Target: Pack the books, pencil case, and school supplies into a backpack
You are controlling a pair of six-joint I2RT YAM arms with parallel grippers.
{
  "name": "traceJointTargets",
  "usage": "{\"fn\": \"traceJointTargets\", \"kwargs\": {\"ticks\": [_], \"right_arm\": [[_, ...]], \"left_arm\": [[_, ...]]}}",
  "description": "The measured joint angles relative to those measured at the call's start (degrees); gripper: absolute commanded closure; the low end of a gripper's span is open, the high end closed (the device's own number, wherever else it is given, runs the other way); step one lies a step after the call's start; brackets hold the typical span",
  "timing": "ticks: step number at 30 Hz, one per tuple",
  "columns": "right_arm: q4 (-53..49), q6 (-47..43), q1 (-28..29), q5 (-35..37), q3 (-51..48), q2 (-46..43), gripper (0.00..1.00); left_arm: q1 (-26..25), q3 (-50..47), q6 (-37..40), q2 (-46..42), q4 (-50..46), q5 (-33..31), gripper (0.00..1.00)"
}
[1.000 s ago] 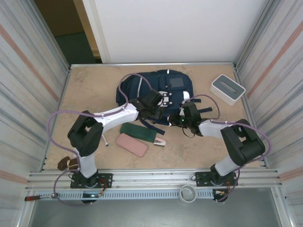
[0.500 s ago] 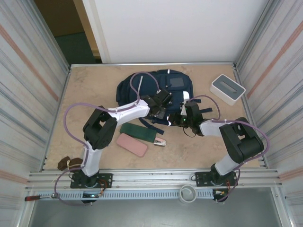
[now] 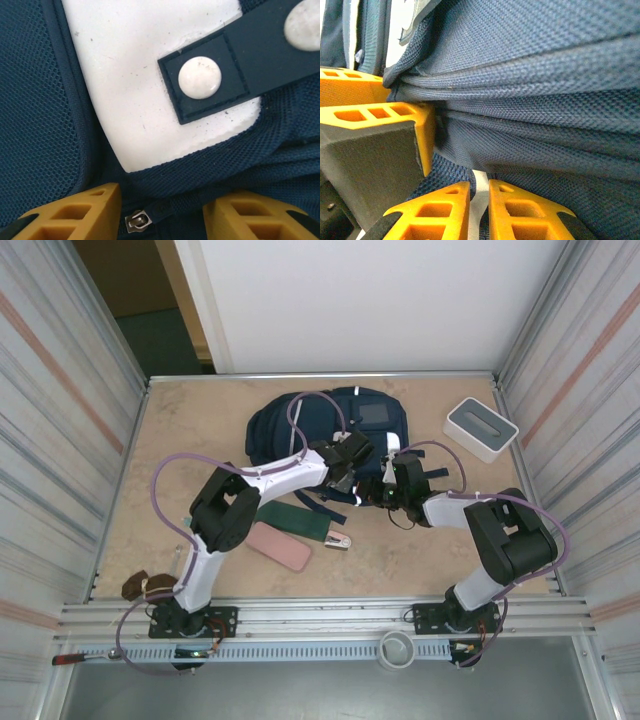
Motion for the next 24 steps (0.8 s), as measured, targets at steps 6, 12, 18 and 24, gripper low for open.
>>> {"fn": "traceJointTargets", "kwargs": {"ticks": [6,12,18,24], "right_arm": [[0.50,-0.17,-0.11,-0.17,-0.52,-0.02,0.84],[0.68,-0.17,-0.11,-0.17,-0.68,-0.02,0.84],[0.74,-0.42,-0.33,-0.22,-0.72,-0.02,0.84],[0.59,-1.27,-0.39,-0.24,-0.72,-0.02,0.84]], "left_arm": [[-0.09,1.14,1.92,0.00,-0.57,-1.55,0.67],[-0.22,1.44,3.39,0.00,-0.90,-1.44,0.73],[-0.20,1.70,3.87,0.00,-1.36,-1.29,0.79],[-0.07,1.68,3.89,0.00,-1.86,-1.29,0.87]]}}
